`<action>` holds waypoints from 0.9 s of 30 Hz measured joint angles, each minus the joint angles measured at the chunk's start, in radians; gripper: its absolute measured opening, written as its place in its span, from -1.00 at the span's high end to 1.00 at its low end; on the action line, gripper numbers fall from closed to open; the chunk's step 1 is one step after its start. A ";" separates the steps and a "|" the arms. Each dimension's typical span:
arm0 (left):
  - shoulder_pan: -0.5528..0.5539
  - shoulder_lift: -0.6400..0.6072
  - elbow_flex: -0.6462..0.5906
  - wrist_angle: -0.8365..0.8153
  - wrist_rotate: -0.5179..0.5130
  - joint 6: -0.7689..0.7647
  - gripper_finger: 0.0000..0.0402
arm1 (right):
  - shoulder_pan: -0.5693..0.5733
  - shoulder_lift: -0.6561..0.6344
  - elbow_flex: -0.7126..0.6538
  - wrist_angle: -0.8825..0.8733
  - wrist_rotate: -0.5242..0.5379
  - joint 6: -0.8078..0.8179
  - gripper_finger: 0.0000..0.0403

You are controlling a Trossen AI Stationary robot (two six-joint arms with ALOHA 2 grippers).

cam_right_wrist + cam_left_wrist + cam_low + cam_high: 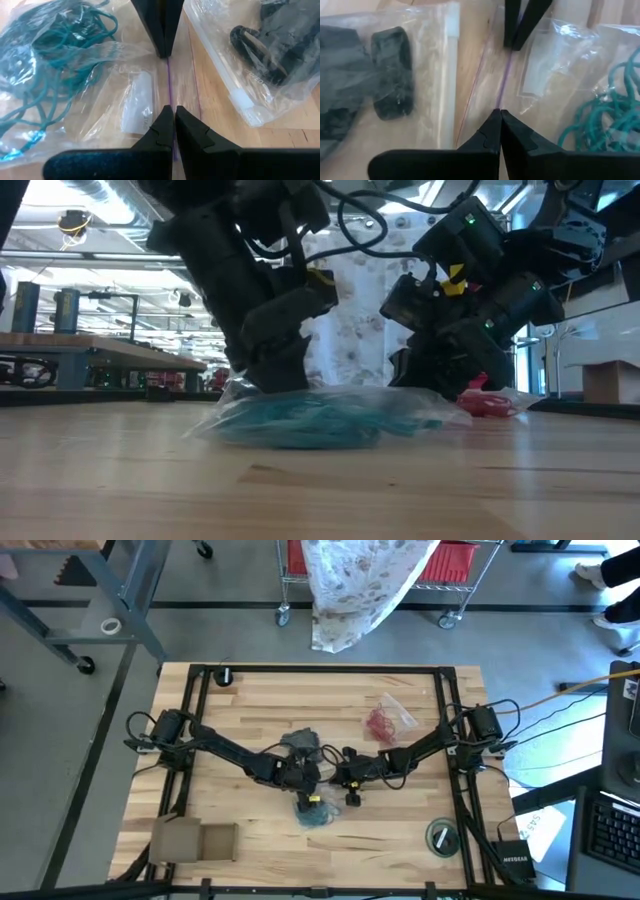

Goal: Sort rubber bands
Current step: Close the transparent zip lock bag

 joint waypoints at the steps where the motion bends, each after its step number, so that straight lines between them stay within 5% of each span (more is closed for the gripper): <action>1: 0.000 -0.003 0.000 -0.007 0.000 0.000 0.99 | 0.000 0.000 0.000 -0.002 0.000 0.000 0.93; 27: 0.000 -0.066 -0.011 -0.178 -0.004 0.028 0.99 | 0.000 -0.005 0.003 -0.063 -0.036 -0.007 0.93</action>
